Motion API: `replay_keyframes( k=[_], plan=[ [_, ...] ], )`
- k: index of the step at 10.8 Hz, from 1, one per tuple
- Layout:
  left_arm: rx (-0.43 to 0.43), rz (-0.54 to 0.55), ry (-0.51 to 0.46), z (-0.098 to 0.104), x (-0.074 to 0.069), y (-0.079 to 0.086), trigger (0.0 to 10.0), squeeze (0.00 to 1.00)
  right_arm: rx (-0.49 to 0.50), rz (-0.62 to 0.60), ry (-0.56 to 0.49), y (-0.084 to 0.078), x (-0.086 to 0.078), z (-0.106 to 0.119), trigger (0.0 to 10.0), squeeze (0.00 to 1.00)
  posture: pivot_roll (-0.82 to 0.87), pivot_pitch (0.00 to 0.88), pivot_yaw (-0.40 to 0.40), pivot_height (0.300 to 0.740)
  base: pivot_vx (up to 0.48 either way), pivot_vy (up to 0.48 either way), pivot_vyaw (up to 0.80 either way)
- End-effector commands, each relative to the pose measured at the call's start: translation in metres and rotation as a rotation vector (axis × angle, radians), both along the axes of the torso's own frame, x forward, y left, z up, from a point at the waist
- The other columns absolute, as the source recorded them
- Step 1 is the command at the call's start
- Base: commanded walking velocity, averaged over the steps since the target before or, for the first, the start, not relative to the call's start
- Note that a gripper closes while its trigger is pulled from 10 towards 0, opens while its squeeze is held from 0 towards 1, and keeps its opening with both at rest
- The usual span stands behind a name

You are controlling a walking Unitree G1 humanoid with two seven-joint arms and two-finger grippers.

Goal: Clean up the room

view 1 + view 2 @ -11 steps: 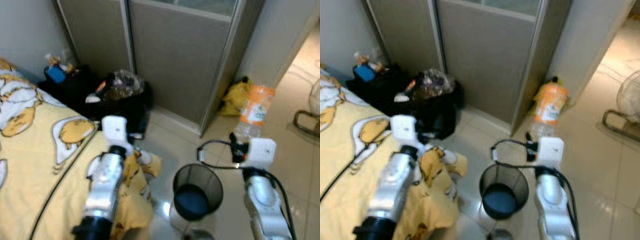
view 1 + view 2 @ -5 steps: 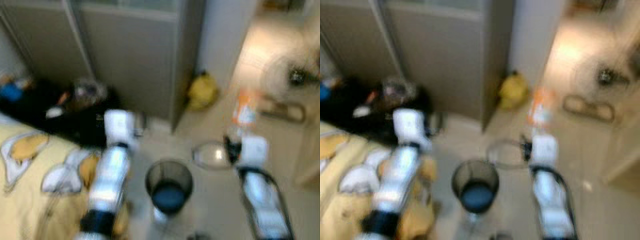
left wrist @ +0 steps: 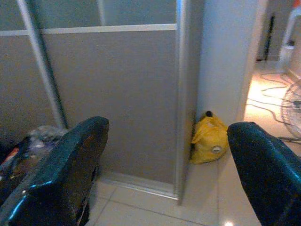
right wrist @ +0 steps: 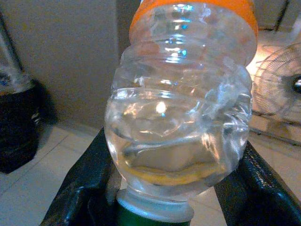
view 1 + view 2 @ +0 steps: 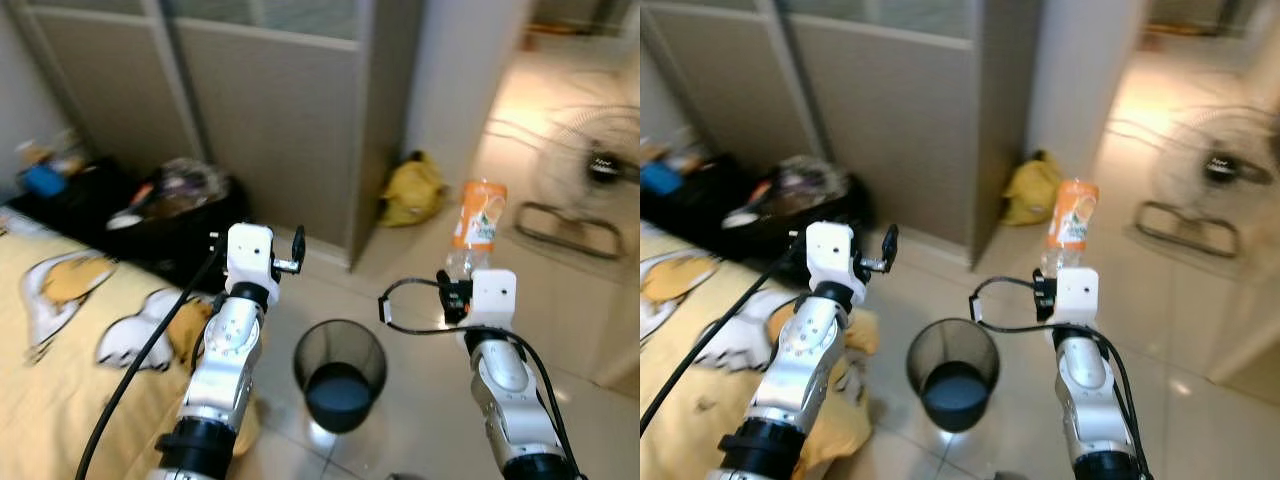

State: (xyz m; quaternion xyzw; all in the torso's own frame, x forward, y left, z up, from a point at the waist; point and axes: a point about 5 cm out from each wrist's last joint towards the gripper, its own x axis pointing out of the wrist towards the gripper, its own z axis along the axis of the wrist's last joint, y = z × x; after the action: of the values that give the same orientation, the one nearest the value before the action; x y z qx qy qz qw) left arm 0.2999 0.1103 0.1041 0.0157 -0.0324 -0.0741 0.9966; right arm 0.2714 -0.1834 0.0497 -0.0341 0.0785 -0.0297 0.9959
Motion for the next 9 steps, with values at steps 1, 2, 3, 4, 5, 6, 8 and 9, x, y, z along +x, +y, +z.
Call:
replay_keyframes(
  k=[1, 2, 3, 4, 5, 6, 8, 9],
  plan=[
    [-0.021, 0.006, -0.003, 0.002, 0.000, 0.002, 10.0, 0.00, -0.016, 0.009, -0.036, 0.001, 0.005, 0.007, 10.0, 0.00, -0.20, 0.000, 0.061, 0.740, 0.371, 0.000, 0.00],
    [-0.003, 0.017, -0.008, 0.003, 0.000, 0.001, 10.0, 0.00, -0.016, 0.007, -0.026, 0.000, 0.005, 0.004, 10.0, 0.00, -0.20, 0.000, 0.060, 0.740, 0.480, 0.000, 0.00],
    [-0.024, 0.022, -0.010, 0.004, 0.001, 0.000, 10.0, 0.00, -0.015, 0.008, -0.008, 0.001, 0.005, 0.001, 10.0, 0.00, -0.21, 0.000, 0.060, 0.740, 0.480, 0.000, 0.00],
    [-0.028, 0.027, -0.014, 0.005, 0.002, 0.001, 10.0, 0.00, -0.015, 0.004, 0.017, 0.000, 0.008, -0.002, 10.0, 0.00, -0.21, 0.000, 0.060, 0.740, 0.480, 0.000, 0.00],
    [-0.033, 0.033, -0.010, 0.005, 0.003, 0.002, 10.0, 0.00, -0.024, 0.043, 0.040, 0.003, 0.011, -0.003, 10.0, 0.00, -0.21, 0.000, 0.060, 0.740, 0.480, 0.000, 0.00],
    [-0.039, 0.028, 0.003, 0.003, 0.003, 0.001, 10.0, 0.00, -0.021, 0.050, 0.059, 0.004, 0.013, -0.005, 10.0, 0.00, -0.21, 0.000, 0.059, 0.740, 0.480, 0.000, 0.00],
    [-0.044, 0.011, 0.015, 0.001, 0.002, -0.005, 10.0, 0.00, -0.007, 0.038, 0.093, 0.002, 0.019, -0.009, 10.0, 0.00, -0.20, 0.000, 0.058, 0.740, 0.467, 0.000, 0.00],
    [-0.045, 0.011, 0.022, 0.000, 0.002, -0.005, 10.0, 0.00, -0.001, 0.034, 0.103, 0.001, 0.020, -0.010, 10.0, 0.00, -0.20, 0.000, 0.058, 0.740, 0.000, 0.000, 0.00]
  ],
)
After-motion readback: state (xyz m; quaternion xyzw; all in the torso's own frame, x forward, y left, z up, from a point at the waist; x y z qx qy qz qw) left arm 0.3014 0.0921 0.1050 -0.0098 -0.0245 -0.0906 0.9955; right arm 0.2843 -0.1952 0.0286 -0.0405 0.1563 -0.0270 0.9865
